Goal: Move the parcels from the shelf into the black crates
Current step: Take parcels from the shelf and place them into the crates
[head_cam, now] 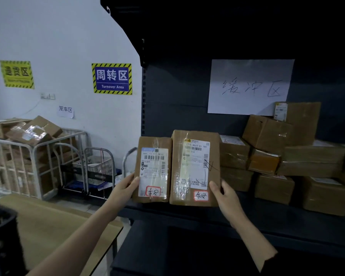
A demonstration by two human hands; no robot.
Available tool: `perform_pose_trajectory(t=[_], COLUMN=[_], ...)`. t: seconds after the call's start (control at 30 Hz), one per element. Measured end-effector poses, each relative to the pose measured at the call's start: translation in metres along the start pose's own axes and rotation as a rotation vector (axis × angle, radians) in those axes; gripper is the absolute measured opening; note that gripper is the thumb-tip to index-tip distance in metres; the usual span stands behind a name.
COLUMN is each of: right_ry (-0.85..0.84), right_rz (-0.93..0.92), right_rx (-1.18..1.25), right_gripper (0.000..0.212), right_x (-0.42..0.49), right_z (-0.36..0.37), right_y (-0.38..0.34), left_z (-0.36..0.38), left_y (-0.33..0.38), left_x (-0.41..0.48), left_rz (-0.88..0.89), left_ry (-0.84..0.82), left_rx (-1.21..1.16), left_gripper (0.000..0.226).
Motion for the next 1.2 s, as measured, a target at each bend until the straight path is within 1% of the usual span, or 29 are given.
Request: perform_pose_trajectory(t=[0.07, 0.23, 0.33, 0.43, 0.67, 0.8, 1.07, 1.2], right_ry=[-0.008, -0.06, -0.107, -0.145, -0.258, -0.341, -0.497, -0.587], right_rz=[-0.014, -0.02, -0.029, -0.03, -0.069, -0.092, -0.137, -0.157], right_rx=[0.021, 0.13, 0.168, 0.196, 0.235, 0.248, 0.334, 0.346], right_gripper=[0.01, 0.015, 0.025, 0.034, 0.035, 0.026, 0.027, 0.02], right_x=[-0.003, -0.009, -0.013, -0.019, -0.034, -0.05, -0.113, -0.158], right_z=[0.004, 0.019, 0.035, 0.057, 0.12, 0.168, 0.285, 0.348], right_y=[-0.003, -0.014, -0.018, -0.022, -0.037, -0.056, -0.11, -0.138], left_z=[-0.004, -0.016, -0.033, -0.055, -0.114, -0.158, -0.278, -0.342], left_y=[0.002, 0.004, 0.003, 0.005, 0.008, 0.009, 0.01, 0.005], left_x=[-0.007, -0.032, -0.046, -0.061, -0.103, -0.135, -0.226, -0.279], left_rz=[-0.003, 0.004, 0.006, 0.011, 0.019, 0.016, 0.033, 0.035], left_ry=[0.038, 0.118, 0.168, 0.225, 0.317, 0.384, 0.552, 0.675], left_rx=[-0.015, -0.027, -0.013, -0.005, 0.04, 0.038, 0.074, 0.082], left_gripper=[0.027, 0.024, 0.024, 0.022, 0.023, 0.016, 0.023, 0.027])
Point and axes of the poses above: each hand's wrist, its own x-axis towards the middle knuckle, its own z-axis out of the palm, y = z × x, the point moved 3 cm from there along x, towards the middle knuckle
